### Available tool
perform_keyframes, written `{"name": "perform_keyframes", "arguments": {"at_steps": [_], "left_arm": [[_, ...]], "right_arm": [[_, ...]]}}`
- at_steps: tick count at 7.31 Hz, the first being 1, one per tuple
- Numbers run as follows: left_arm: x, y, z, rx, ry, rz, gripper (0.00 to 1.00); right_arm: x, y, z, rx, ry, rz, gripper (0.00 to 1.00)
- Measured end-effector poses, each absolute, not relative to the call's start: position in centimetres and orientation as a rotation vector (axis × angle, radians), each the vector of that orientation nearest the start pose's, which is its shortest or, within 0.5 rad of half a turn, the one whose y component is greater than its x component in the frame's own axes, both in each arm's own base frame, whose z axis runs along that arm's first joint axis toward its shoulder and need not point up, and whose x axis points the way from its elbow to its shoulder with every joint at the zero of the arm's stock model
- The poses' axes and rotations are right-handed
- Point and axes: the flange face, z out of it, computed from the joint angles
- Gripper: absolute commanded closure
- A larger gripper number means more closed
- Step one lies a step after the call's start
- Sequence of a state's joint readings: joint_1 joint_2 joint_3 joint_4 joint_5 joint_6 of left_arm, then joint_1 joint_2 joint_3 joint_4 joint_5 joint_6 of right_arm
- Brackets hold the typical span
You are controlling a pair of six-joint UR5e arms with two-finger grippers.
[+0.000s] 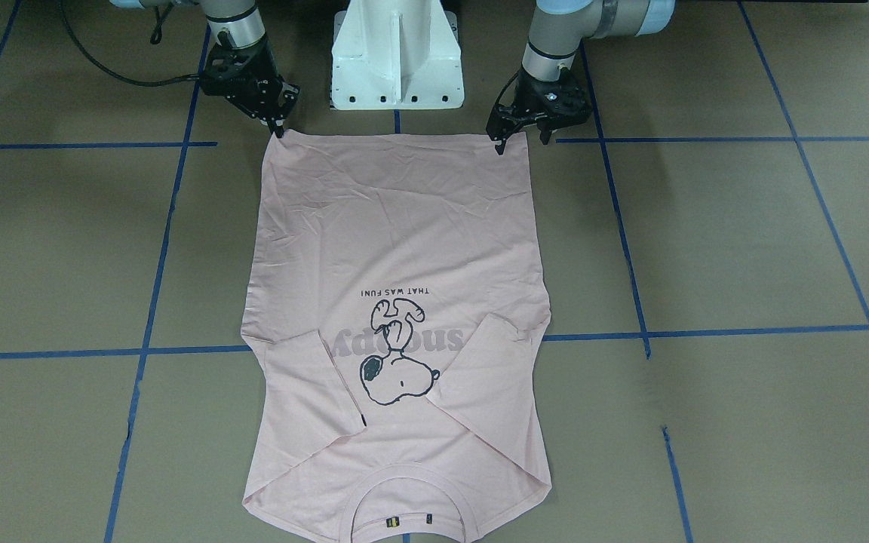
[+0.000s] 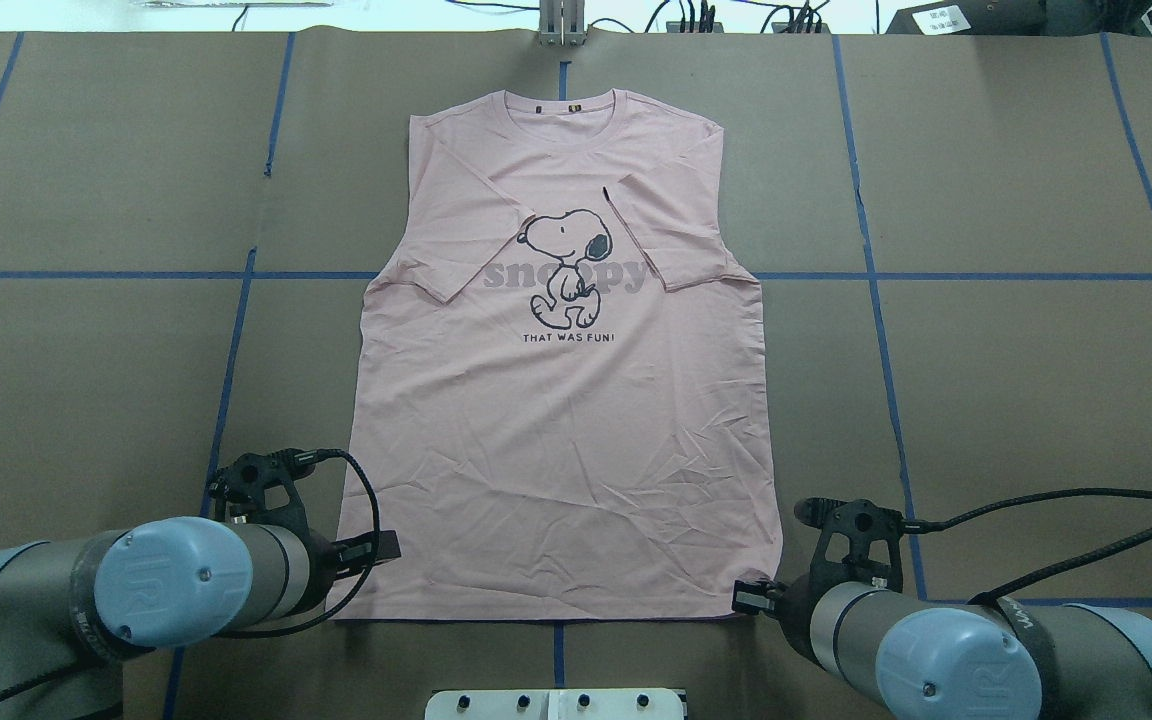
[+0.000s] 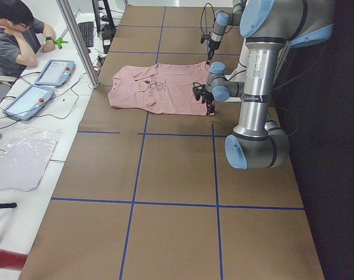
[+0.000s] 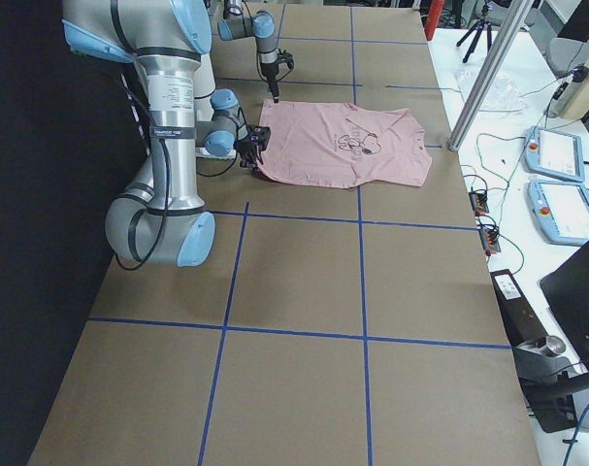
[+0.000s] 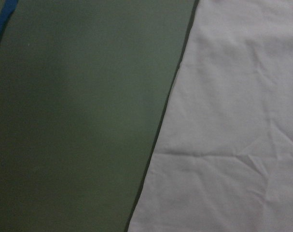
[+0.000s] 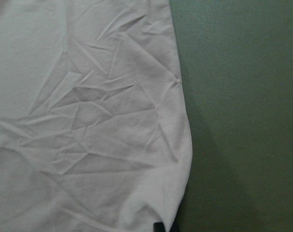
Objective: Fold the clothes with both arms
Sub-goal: 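Move both grippers to the hem corners nearest the robot and grasp them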
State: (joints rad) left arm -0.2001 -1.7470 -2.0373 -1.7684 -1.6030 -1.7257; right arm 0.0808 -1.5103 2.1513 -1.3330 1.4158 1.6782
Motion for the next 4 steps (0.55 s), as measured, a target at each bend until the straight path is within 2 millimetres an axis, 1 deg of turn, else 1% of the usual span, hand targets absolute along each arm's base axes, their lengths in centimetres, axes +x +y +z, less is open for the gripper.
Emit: {"name": "perform_keyframes", "arguments": {"at_steps": [1,2,3,4], "left_arm": [[49.94,-22.49,34.37,-0.016,0.831,-0.315,0.00],[50.30,-22.12,34.71,-0.019,0.823,-0.311,0.06],[50.43,-21.97,34.82,-0.020,0.820,-0.308,0.45],[50.44,-21.93,34.80,-0.020,0.819,-0.307,0.68]], "right_arm": [[-46.36,-18.81,33.48,0.133,-0.888,0.246,1.00],[-46.11,-18.89,33.11,0.134,-0.897,0.249,1.00],[-46.00,-18.91,32.97,0.134,-0.900,0.249,1.00],[-45.95,-18.95,32.94,0.134,-0.900,0.250,1.00]]}}
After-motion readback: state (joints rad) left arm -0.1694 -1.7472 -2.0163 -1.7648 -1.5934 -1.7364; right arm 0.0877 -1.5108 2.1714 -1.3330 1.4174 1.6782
